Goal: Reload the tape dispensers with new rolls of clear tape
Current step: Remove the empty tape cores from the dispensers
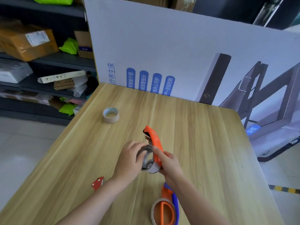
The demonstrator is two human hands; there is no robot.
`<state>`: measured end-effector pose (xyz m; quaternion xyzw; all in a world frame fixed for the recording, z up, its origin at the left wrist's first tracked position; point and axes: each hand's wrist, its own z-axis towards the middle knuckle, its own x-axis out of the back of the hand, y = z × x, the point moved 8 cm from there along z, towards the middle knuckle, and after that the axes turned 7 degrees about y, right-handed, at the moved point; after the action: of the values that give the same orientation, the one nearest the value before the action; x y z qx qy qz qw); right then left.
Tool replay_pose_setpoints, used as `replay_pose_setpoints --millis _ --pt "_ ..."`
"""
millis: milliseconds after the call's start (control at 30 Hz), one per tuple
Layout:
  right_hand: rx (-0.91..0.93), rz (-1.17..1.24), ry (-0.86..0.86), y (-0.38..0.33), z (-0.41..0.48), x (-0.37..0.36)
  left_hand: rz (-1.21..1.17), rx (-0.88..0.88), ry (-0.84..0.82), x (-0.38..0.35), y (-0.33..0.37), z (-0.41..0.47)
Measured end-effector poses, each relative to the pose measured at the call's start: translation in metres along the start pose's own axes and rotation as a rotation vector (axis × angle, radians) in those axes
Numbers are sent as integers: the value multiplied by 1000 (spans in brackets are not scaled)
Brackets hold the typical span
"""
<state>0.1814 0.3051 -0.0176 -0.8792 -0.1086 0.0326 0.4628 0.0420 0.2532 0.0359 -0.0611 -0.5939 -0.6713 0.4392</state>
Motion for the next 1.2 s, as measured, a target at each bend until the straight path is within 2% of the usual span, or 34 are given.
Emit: replay_pose_setpoints --millis 33,100,233,333,467,600,700,1000,1200 --pt "14 16 -1 -8 0 -2 -8 -114 -5 5 15 1" --pt "36 44 -2 -22 1 -5 -12 -165 -79 7 28 3" --pt "65 95 -24 -43 1 -13 -251 159 -260 6 10 18" --pt "112 111 -67 -55 0 -20 -372 218 -355 8 9 30" --pt "152 119 -182 -70 -5 -29 -587 330 -281 21 4 51" --pt "209 101 -338 -80 -10 -38 -705 428 -211 35 -3 67" --pt "250 81 -351 -86 -11 -37 -757 459 -218 37 0 69" --pt "282 73 -438 -101 -22 -46 -865 415 -341 43 11 63" --pt "300 73 -432 -111 -27 -55 -837 401 -289 53 11 63"
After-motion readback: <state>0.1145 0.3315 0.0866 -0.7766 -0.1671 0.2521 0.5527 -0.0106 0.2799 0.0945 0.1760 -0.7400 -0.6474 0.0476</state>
